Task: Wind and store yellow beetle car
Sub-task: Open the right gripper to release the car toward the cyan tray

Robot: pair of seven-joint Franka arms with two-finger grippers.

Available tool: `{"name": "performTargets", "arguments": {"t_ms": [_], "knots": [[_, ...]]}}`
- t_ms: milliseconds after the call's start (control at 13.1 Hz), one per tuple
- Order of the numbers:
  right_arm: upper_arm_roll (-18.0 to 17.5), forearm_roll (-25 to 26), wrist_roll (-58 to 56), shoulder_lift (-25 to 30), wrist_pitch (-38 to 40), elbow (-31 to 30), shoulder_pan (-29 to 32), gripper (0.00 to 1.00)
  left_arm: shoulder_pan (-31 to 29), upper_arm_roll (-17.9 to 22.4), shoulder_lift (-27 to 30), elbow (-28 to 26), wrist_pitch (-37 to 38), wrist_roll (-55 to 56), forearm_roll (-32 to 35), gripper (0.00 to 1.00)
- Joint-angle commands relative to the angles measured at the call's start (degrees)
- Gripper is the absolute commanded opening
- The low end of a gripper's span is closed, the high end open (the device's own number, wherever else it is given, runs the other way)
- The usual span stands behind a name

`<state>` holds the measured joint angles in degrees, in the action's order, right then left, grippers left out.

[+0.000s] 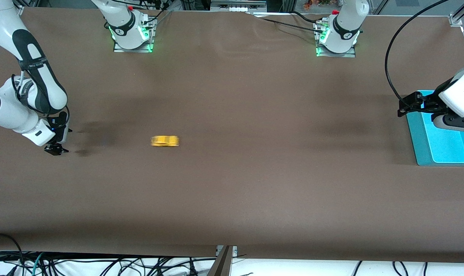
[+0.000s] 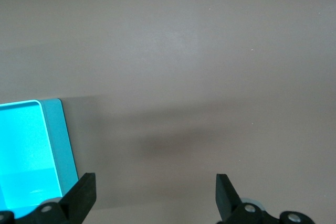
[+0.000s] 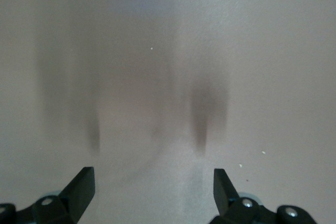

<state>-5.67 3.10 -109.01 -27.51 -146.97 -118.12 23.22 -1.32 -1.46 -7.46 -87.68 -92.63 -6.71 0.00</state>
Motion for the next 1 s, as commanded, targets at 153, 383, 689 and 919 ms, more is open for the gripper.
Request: {"name": "performTargets", "arguments": {"t_ms": [153,383,689,919], "knots": [[-3.0,-5.0,9.6,-0.1,6.3,5.5,-0.2,1.0,-0.8,0.3,-1.9,1.6,1.0,0.0,-0.7,1.0],[-4.9,-4.9,22.0,-0.1,10.6,9.0,-0.5,1.0,-0.9,0.4,-2.1,0.6,1.5,-0.3,-0.3,1.0],[-6.5,-4.9,39.3,0.9,13.9,10.9,-1.1,1.0,-2.9,0.6,-5.4,0.6,4.0,-7.1,0.1,1.0],[-6.5,-4.7,51.4,1.0,18.2,14.0,-3.3,1.0,-4.3,0.7,-8.3,0.4,3.8,-14.5,0.2,1.0]]}}
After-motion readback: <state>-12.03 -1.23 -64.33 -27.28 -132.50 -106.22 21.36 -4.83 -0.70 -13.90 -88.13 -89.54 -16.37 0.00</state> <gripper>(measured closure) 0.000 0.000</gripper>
